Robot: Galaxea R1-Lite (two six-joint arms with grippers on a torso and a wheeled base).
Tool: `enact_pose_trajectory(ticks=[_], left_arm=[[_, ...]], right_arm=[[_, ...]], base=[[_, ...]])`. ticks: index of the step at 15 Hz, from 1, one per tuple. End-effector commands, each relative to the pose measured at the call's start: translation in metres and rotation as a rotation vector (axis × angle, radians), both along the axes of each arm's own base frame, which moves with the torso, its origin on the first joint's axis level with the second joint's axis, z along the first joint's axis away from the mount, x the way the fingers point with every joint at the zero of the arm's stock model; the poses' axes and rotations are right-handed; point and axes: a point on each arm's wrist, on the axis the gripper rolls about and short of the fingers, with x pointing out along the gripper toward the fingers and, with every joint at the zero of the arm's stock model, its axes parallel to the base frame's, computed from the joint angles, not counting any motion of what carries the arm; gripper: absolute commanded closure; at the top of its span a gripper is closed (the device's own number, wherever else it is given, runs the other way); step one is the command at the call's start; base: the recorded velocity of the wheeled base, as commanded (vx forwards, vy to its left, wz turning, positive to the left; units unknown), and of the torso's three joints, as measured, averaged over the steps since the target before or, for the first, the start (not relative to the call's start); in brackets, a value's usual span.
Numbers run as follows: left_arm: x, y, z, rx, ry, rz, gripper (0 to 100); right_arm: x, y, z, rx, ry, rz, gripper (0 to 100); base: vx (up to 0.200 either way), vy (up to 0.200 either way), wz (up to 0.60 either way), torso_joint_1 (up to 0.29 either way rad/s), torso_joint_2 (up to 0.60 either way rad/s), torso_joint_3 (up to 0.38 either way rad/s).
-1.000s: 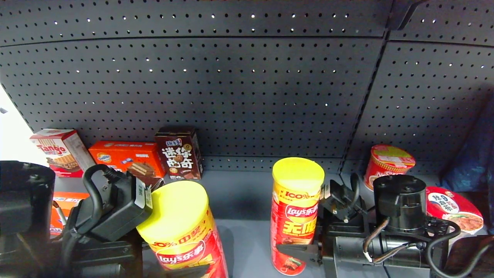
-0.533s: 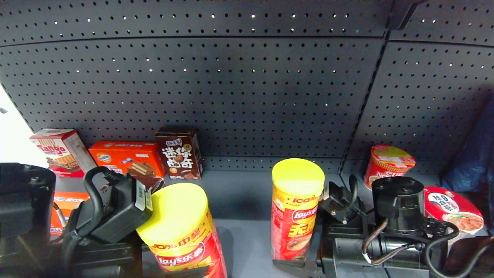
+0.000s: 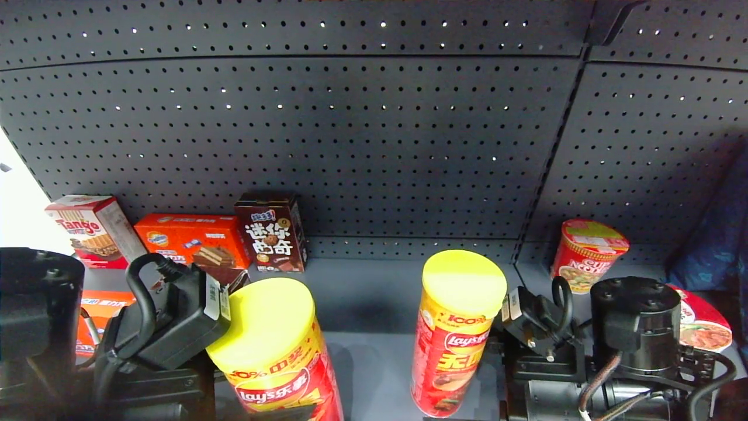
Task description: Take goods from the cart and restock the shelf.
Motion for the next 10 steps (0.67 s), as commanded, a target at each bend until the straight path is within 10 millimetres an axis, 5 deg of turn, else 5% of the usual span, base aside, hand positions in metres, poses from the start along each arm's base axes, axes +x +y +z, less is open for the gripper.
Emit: enact_pose_trajectory(ticks=[1, 10], left_arm=[[0.000, 0.000, 0.000, 0.000, 0.000, 0.000, 100], [-0.001, 0.001, -0.003, 0.006, 0.009, 0.000, 100]], right_arm=[[-0.007, -0.001, 0.006, 0.014, -0.018, 0.016, 0], [0.003, -0.014, 0.008, 0.011, -0.038, -0.076, 0]], base=[[0.000, 0.000, 0.00, 0.000, 0.00, 0.000], [0.000, 0.000, 0.00, 0.000, 0.00, 0.000]])
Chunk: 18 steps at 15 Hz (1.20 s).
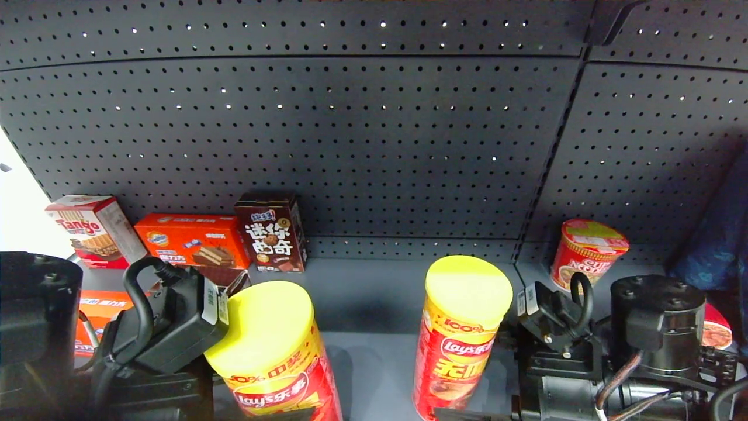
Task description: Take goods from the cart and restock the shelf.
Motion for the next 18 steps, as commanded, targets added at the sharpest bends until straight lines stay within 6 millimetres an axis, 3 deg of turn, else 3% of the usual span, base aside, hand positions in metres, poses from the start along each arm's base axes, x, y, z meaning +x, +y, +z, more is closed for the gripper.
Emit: enact_pose_trajectory(ticks=[1, 11, 15, 18], left_arm=[[0.000, 0.000, -0.001, 0.003, 0.005, 0.000, 100], [-0.003, 0.002, -0.008, 0.018, 0.027, 0.000, 100], [-0.003, 0.002, -0.009, 0.018, 0.027, 0.000, 100], [-0.001, 0.001, -0.007, 0.012, 0.018, 0.000, 100]], right_arm=[[0.007, -0.006, 0.005, 0.012, -0.017, -0.038, 0], [-0.012, -0.012, 0.016, 0.044, -0.050, -0.003, 0], [-0.026, -0.025, 0.005, 0.013, -0.013, -0.014, 0], [-0.022, -0.024, 0.001, -0.003, 0.004, -0.019, 0]], base=[[0.000, 0.000, 0.00, 0.000, 0.00, 0.000], [0.000, 0.000, 0.00, 0.000, 0.00, 0.000], [0.000, 0.000, 0.00, 0.000, 0.00, 0.000], [0.000, 0.000, 0.00, 0.000, 0.00, 0.000]])
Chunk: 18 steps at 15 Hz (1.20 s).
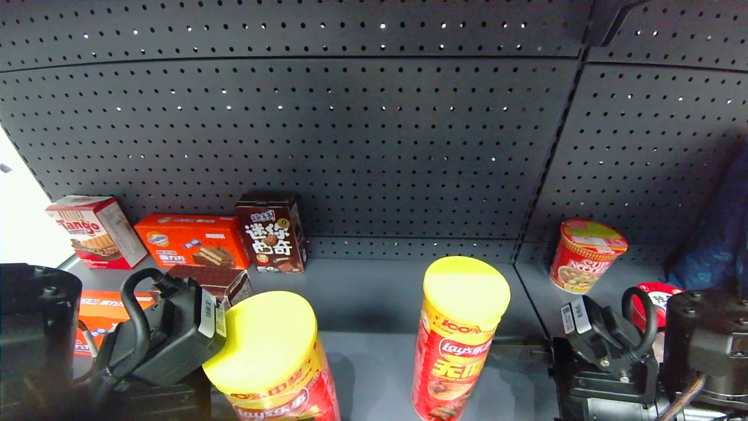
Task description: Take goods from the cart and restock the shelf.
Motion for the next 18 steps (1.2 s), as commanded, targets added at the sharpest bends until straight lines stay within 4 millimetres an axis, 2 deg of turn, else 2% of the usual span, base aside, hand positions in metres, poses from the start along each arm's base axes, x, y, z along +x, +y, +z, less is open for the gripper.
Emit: enact_pose_trajectory(ticks=[1, 5, 12, 16, 18], left_arm=[[0.002, -0.001, 0.003, -0.007, -0.008, -0.002, 100], [0.005, -0.003, 0.013, -0.029, -0.037, -0.003, 100], [0.008, -0.005, 0.025, -0.055, -0.073, -0.003, 100], [0.009, -0.006, 0.025, -0.057, -0.073, -0.001, 100], [0.009, -0.005, 0.025, -0.057, -0.074, -0.001, 100]], right_arm=[[0.006, 0.004, -0.004, -0.012, 0.011, -0.007, 0], [0.017, 0.007, -0.012, -0.035, 0.041, -0.024, 0], [0.020, 0.007, -0.016, -0.045, 0.053, -0.034, 0], [0.037, 0.006, -0.013, -0.034, 0.042, -0.077, 0], [0.038, 0.007, -0.014, -0.035, 0.043, -0.077, 0]], base=[[0.000, 0.000, 0.00, 0.000, 0.00, 0.000], [0.000, 0.000, 0.00, 0.000, 0.00, 0.000], [0.000, 0.000, 0.00, 0.000, 0.00, 0.000], [0.000, 0.000, 0.00, 0.000, 0.00, 0.000], [0.000, 0.000, 0.00, 0.000, 0.00, 0.000]])
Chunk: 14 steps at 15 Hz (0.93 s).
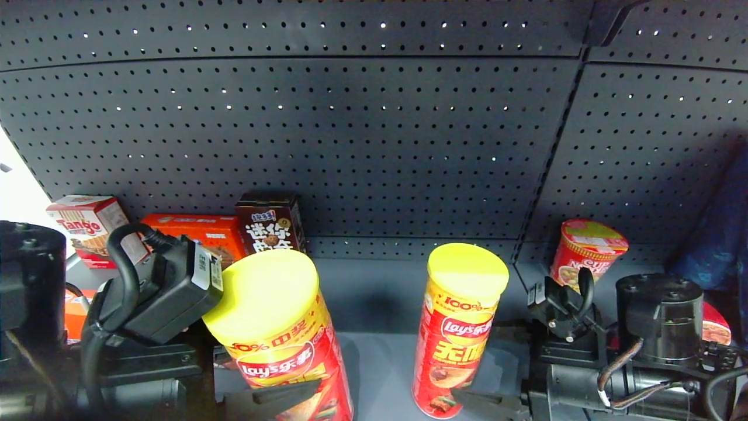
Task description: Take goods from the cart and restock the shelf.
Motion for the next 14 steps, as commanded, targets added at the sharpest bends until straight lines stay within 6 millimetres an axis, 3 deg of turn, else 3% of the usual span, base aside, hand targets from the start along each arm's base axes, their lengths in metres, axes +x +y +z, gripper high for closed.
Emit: enact_pose_trajectory(ticks=[1, 6, 11, 14], left_arm=[[0.000, 0.000, 0.000, 0.000, -0.001, 0.001, 100], [0.000, 0.001, -0.002, 0.004, 0.004, 0.004, 100], [0.007, -0.004, 0.006, -0.005, -0.015, 0.005, 100], [0.019, -0.011, 0.009, 0.005, -0.023, 0.027, 100]], right_arm=[[0.002, 0.001, -0.002, -0.005, 0.008, -0.001, 0], [-0.006, -0.002, 0.000, 0.000, -0.001, 0.011, 0], [-0.017, -0.018, 0.042, 0.097, -0.145, -0.028, 0], [-0.026, -0.023, 0.055, 0.111, -0.180, -0.055, 0]], base=[[0.000, 0.000, 0.00, 0.000, 0.00, 0.000], [0.000, 0.000, 0.00, 0.000, 0.00, 0.000], [0.000, 0.000, 0.00, 0.000, 0.00, 0.000], [0.000, 0.000, 0.00, 0.000, 0.00, 0.000]])
